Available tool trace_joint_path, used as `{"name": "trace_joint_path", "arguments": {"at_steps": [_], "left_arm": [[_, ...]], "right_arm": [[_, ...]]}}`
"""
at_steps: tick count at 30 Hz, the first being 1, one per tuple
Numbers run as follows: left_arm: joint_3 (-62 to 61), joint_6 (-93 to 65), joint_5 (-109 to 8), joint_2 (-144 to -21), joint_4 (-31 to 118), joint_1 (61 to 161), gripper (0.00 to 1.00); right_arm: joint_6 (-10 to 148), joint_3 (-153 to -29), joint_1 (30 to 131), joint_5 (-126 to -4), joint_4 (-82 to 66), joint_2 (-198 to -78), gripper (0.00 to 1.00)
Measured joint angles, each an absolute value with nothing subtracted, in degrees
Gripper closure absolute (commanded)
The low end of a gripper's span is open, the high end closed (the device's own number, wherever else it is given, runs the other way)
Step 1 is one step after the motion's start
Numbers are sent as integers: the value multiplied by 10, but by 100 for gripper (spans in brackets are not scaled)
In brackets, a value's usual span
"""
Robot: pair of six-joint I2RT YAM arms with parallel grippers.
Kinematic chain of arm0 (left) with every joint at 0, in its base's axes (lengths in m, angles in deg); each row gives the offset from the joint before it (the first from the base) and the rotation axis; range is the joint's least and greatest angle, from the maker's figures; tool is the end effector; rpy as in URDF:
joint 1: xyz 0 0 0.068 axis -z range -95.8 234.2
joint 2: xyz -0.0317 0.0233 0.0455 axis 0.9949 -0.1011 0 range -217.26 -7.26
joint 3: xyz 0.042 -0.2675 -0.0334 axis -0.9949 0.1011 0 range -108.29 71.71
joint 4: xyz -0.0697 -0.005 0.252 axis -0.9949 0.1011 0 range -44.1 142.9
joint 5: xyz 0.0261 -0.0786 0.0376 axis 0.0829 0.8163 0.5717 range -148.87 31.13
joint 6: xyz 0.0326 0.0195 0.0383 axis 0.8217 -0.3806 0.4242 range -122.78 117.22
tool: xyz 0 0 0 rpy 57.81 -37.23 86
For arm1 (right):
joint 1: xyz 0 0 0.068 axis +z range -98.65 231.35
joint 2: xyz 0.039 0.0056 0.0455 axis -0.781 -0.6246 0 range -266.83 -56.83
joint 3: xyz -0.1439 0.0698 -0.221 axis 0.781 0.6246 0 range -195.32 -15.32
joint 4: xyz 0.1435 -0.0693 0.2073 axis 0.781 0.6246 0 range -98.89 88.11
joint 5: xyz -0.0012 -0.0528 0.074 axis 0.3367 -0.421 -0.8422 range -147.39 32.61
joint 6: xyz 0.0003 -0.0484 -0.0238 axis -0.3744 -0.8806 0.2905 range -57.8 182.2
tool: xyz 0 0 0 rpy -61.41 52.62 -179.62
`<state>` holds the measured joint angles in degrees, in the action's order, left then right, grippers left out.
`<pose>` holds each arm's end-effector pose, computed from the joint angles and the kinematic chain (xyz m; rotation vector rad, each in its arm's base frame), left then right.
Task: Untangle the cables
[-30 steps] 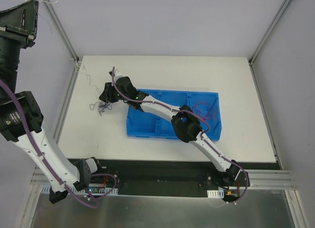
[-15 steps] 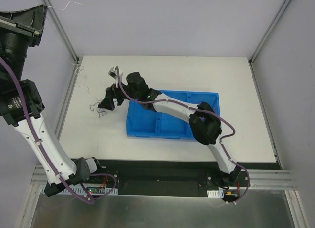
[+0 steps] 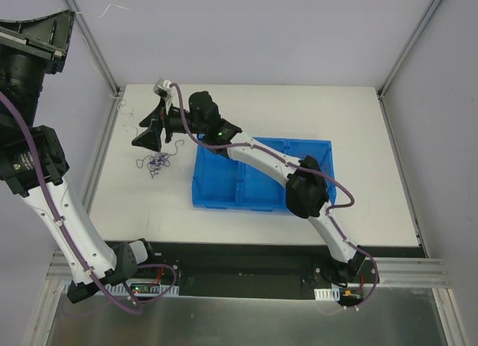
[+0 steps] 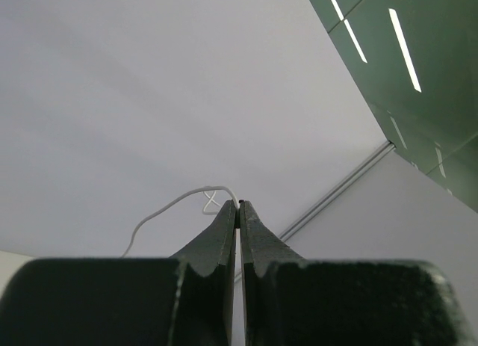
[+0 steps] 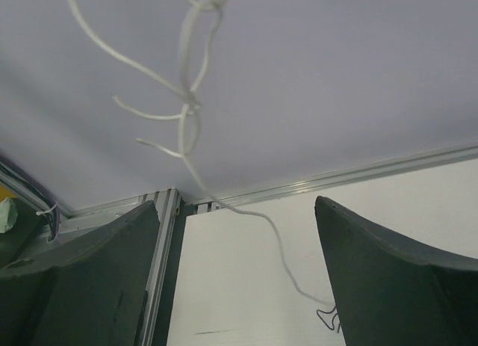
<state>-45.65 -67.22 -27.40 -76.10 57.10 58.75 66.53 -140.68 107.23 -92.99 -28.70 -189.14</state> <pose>0.1209 0.0370 0.6463 -0.2810 1.0268 -0.8696 0.2905 0.4657 0.3615 -1.1211 1.0201 1.2751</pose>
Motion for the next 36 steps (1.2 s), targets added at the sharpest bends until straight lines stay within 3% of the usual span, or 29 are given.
{"name": "trace_joint_path", "arguments": {"at_steps": [2,4,9,14,23,32,34,36], "left_arm": [[-457,-678,-274,-758,571,588,100],[-457,-685,-274,-755,569,588,100],[-458,-701,-283,-747,565,595,100],[-508,-727,-306,-763,560,595,100],[-731,-737,-379,-830,546,599,100],[-770,-732,-384,-783,512,599,100],[-765,-732,-382,-782,507,599,100],[-736,-731,-379,-777,505,599,100]], "right_arm": [[666,-1427,1073,-928,-277,-1908,23],[666,-1440,1074,-925,-267,-1925,39],[683,-1446,1080,-913,-259,-1962,100],[718,-1446,1085,-887,-260,-2001,100],[727,-1420,1080,-800,-230,-2016,99],[726,-1420,1071,-759,-208,-2022,100],[724,-1421,1070,-755,-201,-2022,88],[721,-1423,1071,-752,-191,-2022,65]]}}
